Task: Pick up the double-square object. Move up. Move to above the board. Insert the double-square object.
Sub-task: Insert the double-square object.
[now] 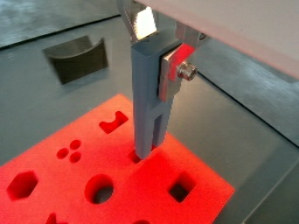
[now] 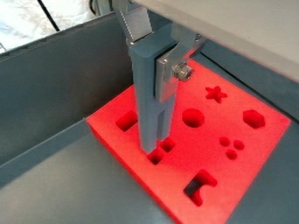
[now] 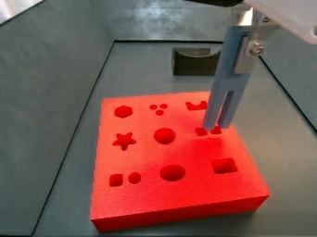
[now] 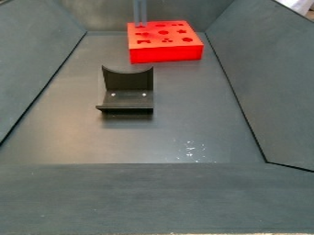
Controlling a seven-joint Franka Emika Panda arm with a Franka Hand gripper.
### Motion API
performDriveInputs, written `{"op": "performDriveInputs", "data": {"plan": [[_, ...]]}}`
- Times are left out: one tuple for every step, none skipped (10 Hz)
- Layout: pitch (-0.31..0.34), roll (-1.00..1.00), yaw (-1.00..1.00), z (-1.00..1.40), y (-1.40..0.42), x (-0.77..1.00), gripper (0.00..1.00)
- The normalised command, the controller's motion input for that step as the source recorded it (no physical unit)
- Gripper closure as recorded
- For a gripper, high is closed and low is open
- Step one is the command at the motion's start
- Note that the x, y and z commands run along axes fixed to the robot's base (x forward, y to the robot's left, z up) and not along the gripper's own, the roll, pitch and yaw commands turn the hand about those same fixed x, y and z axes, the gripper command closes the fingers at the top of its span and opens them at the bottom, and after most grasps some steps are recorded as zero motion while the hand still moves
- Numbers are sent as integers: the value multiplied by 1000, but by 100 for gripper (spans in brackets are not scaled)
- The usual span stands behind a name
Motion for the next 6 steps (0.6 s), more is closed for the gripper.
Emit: {"op": "performDriveInputs", "data": {"plan": [[131, 0, -300, -9, 229, 263, 100], [131, 19, -337, -123, 226, 151, 100], [69, 0, -246, -126, 114, 6, 100], [4, 0, -60, -23, 0, 0, 100], [0, -77, -11, -89, 0, 0, 100], [30, -233, 149, -146, 0, 0, 100]]}}
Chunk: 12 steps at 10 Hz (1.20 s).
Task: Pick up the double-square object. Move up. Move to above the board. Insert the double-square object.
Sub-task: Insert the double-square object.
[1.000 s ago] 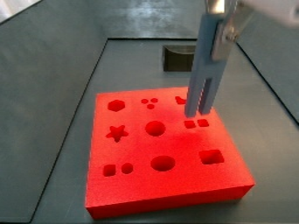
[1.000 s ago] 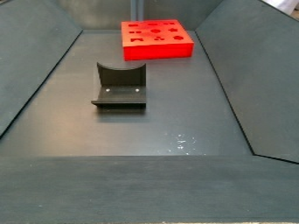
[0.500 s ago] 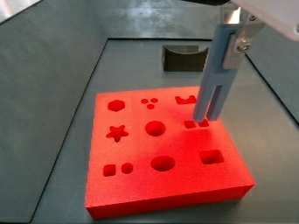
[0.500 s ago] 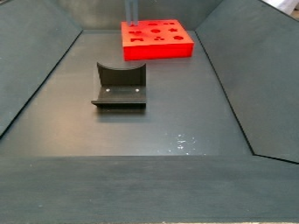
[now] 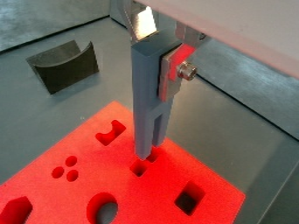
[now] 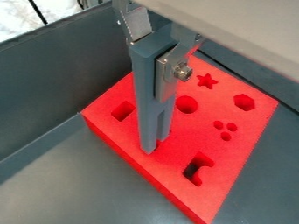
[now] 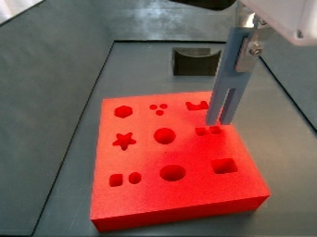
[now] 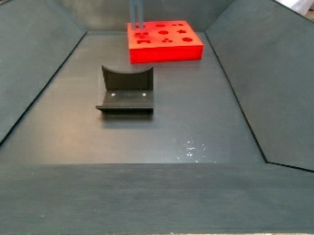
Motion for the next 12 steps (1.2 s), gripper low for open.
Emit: {"op": "performDriveInputs", "data": {"plan": [[10, -271, 200, -109, 0, -6, 100], [0, -237, 229, -97, 0, -91, 100], [0, -170, 111, -89, 0, -63, 100], [7, 0, 11, -46, 0, -86, 100], [20, 0, 23, -26, 0, -80, 100], [31, 24, 0, -71, 11, -6, 100], [49, 103, 0, -120, 37, -43, 100], [37, 86, 57, -126, 9, -57, 100], [16, 0, 131, -137, 14, 0, 100], [3, 0, 169, -171, 0, 0, 100], [3, -29, 200, -206, 0, -3, 100], [16, -67, 214, -211, -40, 0, 100]]}}
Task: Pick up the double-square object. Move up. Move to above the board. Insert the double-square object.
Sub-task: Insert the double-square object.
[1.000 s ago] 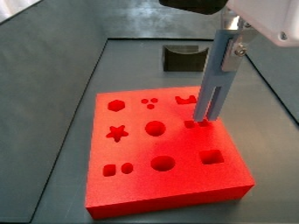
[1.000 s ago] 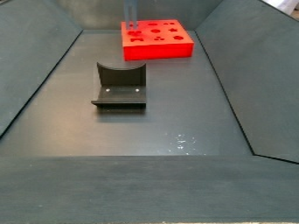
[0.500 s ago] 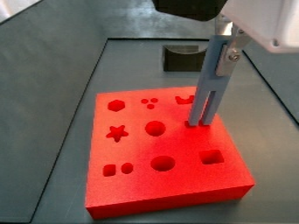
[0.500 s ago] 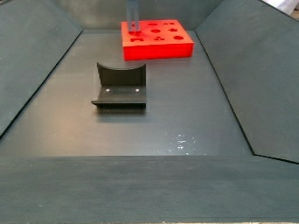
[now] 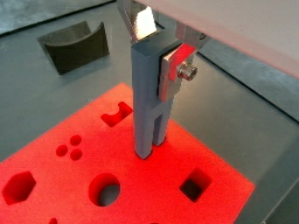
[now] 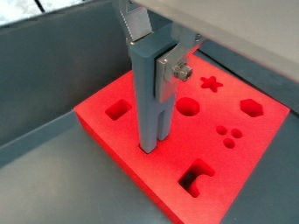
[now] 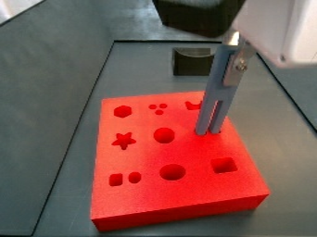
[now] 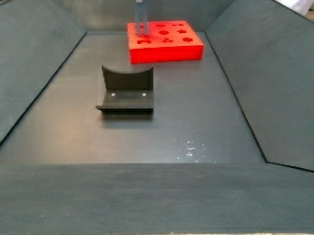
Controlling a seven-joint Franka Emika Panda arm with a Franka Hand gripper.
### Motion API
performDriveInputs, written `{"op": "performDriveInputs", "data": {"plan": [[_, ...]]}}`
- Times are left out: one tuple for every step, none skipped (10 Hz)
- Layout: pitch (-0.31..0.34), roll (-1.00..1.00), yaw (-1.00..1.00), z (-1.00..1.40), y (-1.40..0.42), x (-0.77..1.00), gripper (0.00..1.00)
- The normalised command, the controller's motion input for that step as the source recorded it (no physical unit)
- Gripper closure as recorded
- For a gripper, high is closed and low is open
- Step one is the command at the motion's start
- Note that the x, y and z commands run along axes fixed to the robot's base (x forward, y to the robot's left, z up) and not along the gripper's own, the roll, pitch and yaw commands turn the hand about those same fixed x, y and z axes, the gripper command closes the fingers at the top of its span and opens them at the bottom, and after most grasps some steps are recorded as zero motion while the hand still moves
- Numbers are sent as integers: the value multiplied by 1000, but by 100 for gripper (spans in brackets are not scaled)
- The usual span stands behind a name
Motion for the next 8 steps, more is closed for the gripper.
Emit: {"op": "performDriveInputs", "data": {"plan": [[14, -59, 103, -294, -60, 6, 100], [11, 0, 0, -334, -40, 74, 100], [0, 27, 0, -380, -60, 54, 100], [0, 43, -23, -400, -49, 31, 100], [0, 61, -43, -380, -31, 43, 100], [0, 39, -14, -309, -14, 6, 100], [-3, -20, -29, -54, 0, -3, 100], [0, 0, 0, 0, 0, 0, 100]]}}
